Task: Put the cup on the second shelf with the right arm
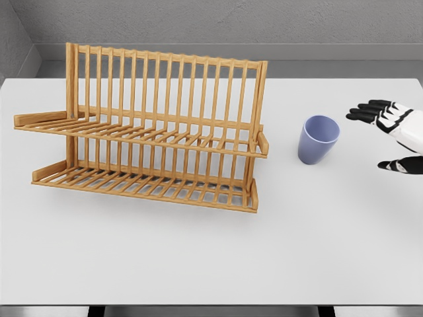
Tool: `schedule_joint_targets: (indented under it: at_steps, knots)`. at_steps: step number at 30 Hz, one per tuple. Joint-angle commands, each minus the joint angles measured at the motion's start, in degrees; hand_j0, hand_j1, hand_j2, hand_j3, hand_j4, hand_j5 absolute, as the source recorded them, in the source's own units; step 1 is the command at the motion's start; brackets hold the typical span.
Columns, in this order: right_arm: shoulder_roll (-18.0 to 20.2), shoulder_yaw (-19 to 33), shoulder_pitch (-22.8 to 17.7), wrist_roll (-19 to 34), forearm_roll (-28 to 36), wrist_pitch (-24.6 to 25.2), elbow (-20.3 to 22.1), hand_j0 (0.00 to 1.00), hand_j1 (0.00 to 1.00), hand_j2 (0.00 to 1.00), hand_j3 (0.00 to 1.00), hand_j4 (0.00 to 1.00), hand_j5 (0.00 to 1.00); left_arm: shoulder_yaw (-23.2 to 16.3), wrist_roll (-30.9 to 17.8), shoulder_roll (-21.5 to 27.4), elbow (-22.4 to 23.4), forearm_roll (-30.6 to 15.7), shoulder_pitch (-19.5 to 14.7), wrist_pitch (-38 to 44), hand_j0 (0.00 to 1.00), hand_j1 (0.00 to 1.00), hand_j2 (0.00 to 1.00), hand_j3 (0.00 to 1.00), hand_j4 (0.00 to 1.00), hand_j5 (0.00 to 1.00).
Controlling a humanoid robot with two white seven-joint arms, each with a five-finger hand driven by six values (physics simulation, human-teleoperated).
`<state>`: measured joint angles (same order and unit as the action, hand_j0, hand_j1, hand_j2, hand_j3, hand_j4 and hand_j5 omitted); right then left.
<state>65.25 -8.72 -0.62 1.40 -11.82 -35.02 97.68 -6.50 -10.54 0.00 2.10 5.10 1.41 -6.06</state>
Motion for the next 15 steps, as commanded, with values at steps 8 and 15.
schedule_joint_targets:
  at_steps: [8,15]
  knots:
    - [0.58,-0.07,7.82,18.54,1.1,0.02,0.23,1.0,1.0,1.0,1.0,1.0,1.0,0.0,-0.01,0.0,0.0,-0.01,0.0,0.0,1.0,1.0,1.0,1.0,1.0,1.0]
    - [-0.12,-5.68,19.58,28.83,0.48,4.34,-1.17,1.0,1.0,1.0,1.0,1.0,1.0,0.0,-0.01,0.0,0.0,-0.01,0.0,0.0,1.0,1.0,1.0,1.0,1.0,1.0]
